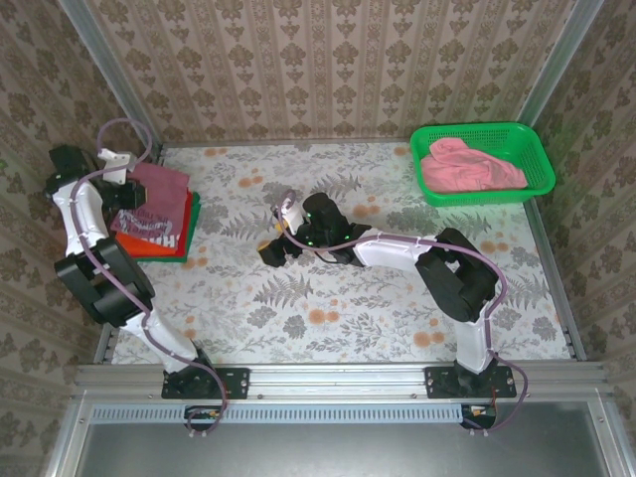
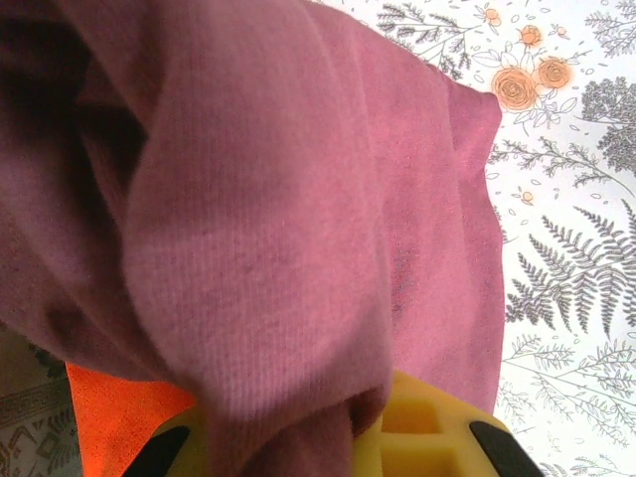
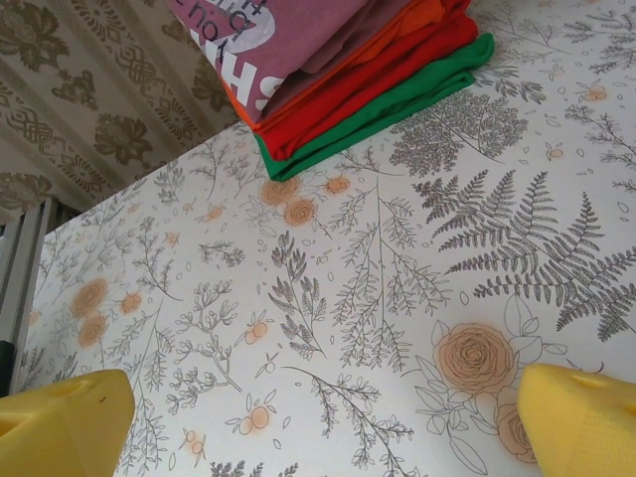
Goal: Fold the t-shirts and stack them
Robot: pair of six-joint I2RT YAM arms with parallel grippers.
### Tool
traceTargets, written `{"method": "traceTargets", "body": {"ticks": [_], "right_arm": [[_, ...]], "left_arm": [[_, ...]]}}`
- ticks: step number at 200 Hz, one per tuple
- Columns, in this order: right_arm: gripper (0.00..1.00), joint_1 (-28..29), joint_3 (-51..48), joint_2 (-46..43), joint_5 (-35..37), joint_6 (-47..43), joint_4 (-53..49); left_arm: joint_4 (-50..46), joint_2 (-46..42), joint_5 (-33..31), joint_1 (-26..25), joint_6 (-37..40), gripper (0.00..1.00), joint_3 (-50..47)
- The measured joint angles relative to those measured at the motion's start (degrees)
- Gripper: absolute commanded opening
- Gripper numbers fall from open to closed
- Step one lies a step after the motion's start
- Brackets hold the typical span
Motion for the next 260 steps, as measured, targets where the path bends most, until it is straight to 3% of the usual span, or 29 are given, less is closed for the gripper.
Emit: {"method": "traceTargets", "body": {"ticks": [92, 114, 132, 158, 173, 260], "right_arm": [[1.0, 0.0, 0.2, 1.5, 0.0, 0.6, -0.2], [1.0, 0.0, 0.3, 1.5, 0.0, 0.9, -0.5], [1.0, 0.0, 0.3, 1.5, 0.0, 1.2, -0.7], [1.0, 0.0, 0.5, 1.6, 0.0, 1.5, -1.0], [1.0, 0.0, 0.9, 1.9, 0.0, 1.5, -1.1], [1.0, 0.0, 1.2, 2.4, -0.4, 1.7, -2.3]], "left_arm": [[0.4, 4.1, -6.8, 0.4, 0.7, 0.0, 0.6], [1.2, 5.2, -8.1, 0.4, 1.1, 0.05, 0.6], [2.1, 6.3, -9.0, 0.4, 1.5, 0.18, 0.6], [3.9, 8.1, -10.4, 0.4, 1.4, 0.76, 0.5], [4.5, 8.7, -10.8, 0.4, 0.8, 0.99, 0.5], [14.7, 1.1, -16.7, -4.3, -8.0, 1.0, -5.8]]}}
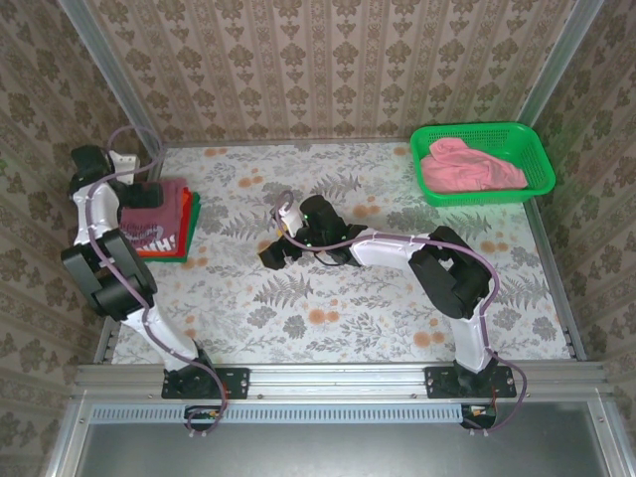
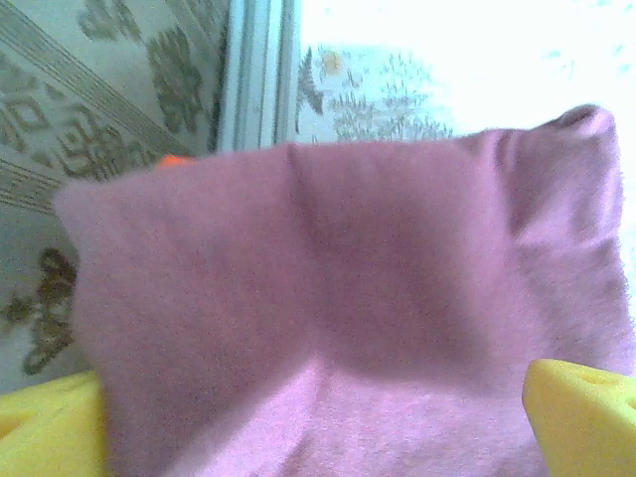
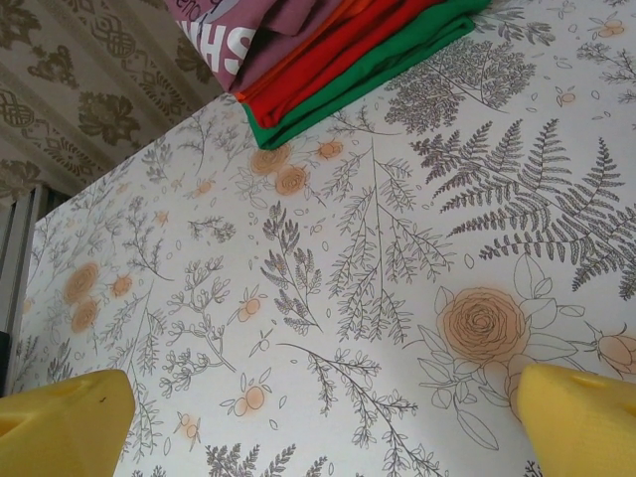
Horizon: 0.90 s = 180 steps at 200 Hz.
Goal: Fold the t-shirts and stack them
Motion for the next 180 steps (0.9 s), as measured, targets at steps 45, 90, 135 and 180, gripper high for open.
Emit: {"method": "traceTargets", "body": {"ticks": [45, 90, 135, 180], "right_arm": [[1.0, 0.0, 0.0, 0.0, 0.0, 0.0, -0.1], [1.0, 0.0, 0.0, 0.0, 0.0, 0.0, -0.1], [1.0, 0.0, 0.0, 0.0, 0.0, 0.0, -0.1], [1.0, -0.2, -2.0, -1.5, 1.0, 0.0, -0.1]], "left_arm": [[5.2, -2.9, 0.6, -0.2, -6.1, 1.0, -1.5], [8.0, -0.9, 4.3, 1.1, -13.9, 1.0, -5.2], [11.7, 3.9, 9.0, 3.1, -20.4, 1.0, -7.3], [15.3, 4.8, 11.5, 4.1, -23.2, 1.0, -8.2]]}}
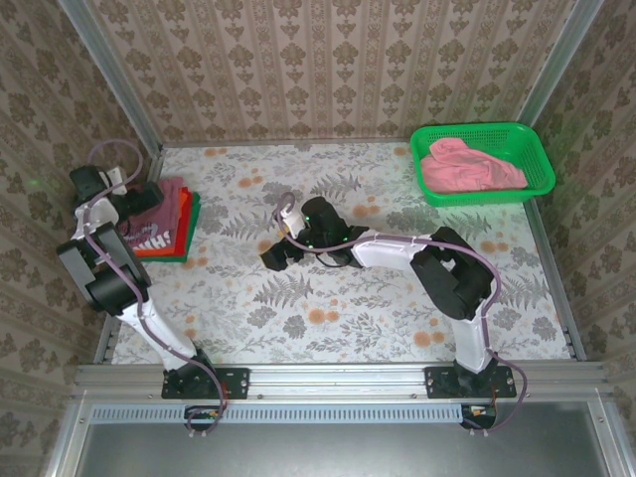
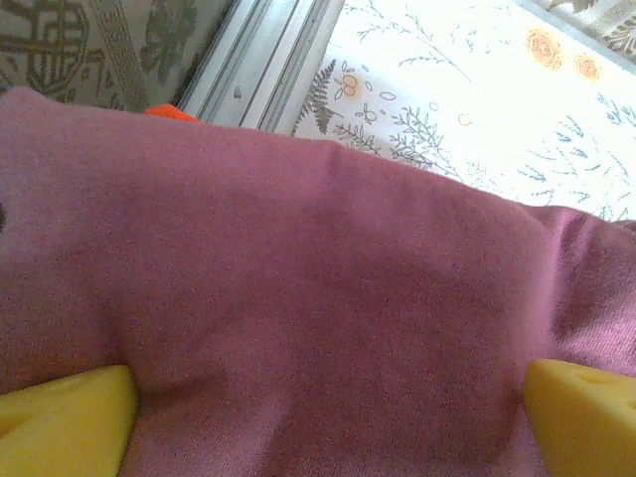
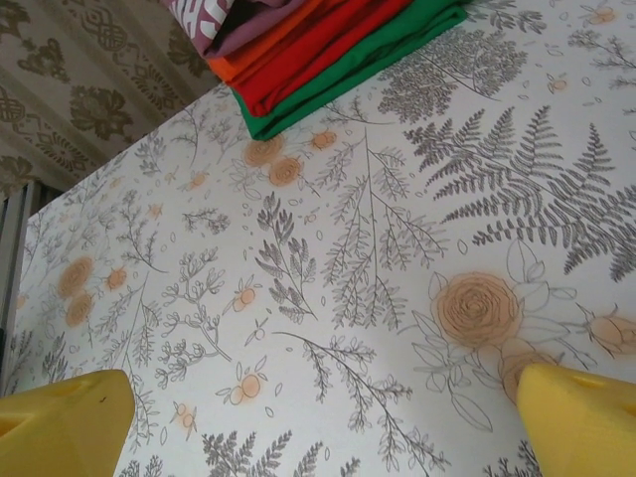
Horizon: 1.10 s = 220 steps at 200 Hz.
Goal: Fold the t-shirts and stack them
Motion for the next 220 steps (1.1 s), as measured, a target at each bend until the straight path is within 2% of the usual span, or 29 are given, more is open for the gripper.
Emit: {"method": "traceTargets", "body": {"ticks": [30, 62, 93, 116, 127, 175, 197, 220], "right_arm": [[1.0, -0.9, -4.0, -5.6, 2.4, 0.0, -0.2], [1.0, -4.0, -10.8, -15.0, 7.3, -0.2, 0.4], [1.0, -9.1, -19.7, -23.6, 15.1, -0.3, 1.9], [1.0, -13.5, -27.6, -29.5, 22.3, -0.7, 2.4], [1.0, -15.8, -31.5, -33.0, 26.7, -1.5, 2.1], [1.0, -24.2, -42.1, -46.4, 42.8, -7.3, 2.4], [1.0, -28.3, -46.4, -45.0, 45.6, -8.2, 7.4], [1.0, -32.4, -49.8, -39.8, 47.2, -8.4, 12.6]], "left_arm": [[2.7, -5.0, -2.1, -1.2, -0.1, 1.0, -5.3], [5.4, -18.2, -6.4, -5.6, 0.0, 1.0, -13.1], [12.4, -34.2, -12.3, -15.5, 1.4, 1.0, -25.1], [16.6, -43.1, -17.0, -24.6, 3.6, 1.0, -36.3], [17.7, -46.6, -18.3, -27.1, 4.0, 1.0, -41.9], [23.6, -59.4, -23.4, -27.7, 4.0, 1.0, -62.9], [28.9, -58.8, -24.8, -27.7, 4.0, 1.0, -67.8], [35.6, -53.4, -24.9, -27.6, 3.9, 1.0, -68.0]]}}
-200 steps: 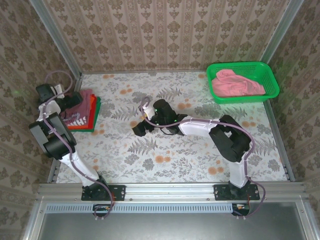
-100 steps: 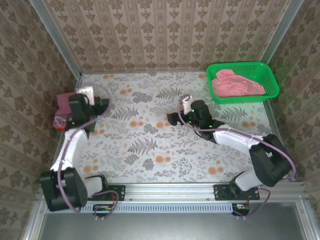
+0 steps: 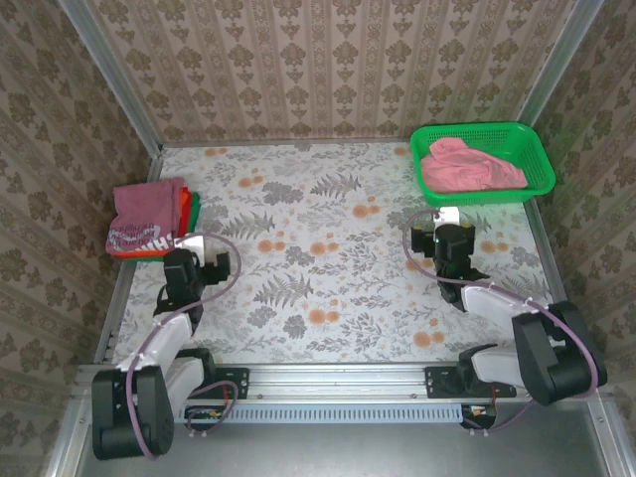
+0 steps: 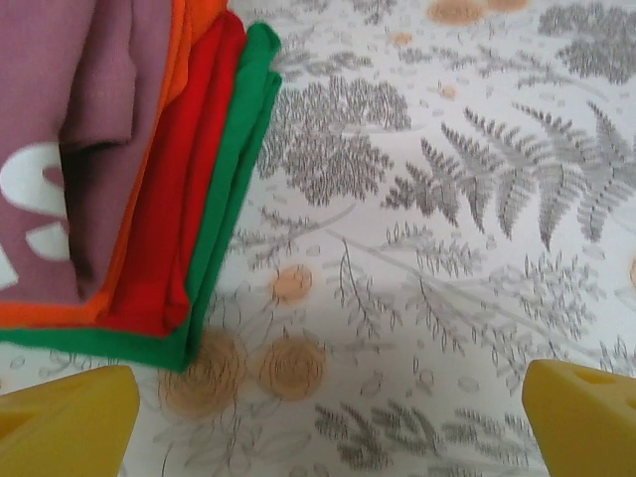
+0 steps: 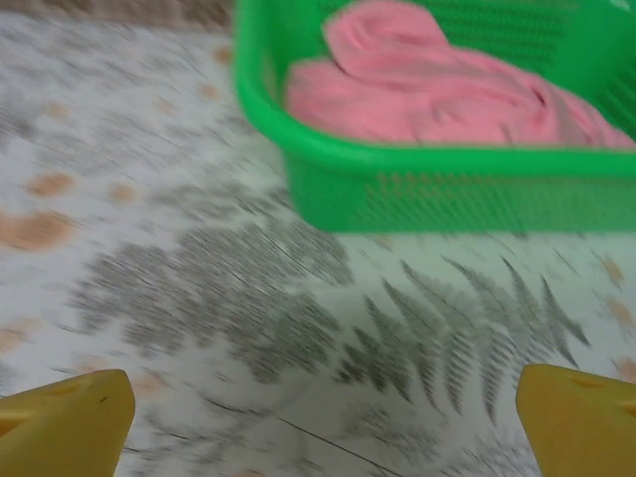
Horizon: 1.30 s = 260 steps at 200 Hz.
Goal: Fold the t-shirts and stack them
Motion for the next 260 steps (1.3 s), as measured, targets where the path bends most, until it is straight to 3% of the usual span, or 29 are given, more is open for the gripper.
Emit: {"method": "traceTargets", "body": {"ticks": [57, 95, 260], "right_arm": [[1.0, -6.8, -0.6, 7.6, -2.7, 1.0, 12.9], [1.0, -8.8, -0.6, 12.3, -6.4, 1.5, 17.7], [1.0, -9.0, -0.5, 14.2, -10.2, 1.5, 20.8]], "left_arm": [[17.5, 20.5, 0.9, 0.1, -0.5, 1.0, 5.9], [23.5, 30.4, 1.8, -0.1, 0.2, 1.0, 10.7], [28.7, 31.7, 2.0, -1.6, 1.8, 1.0, 10.3]]}}
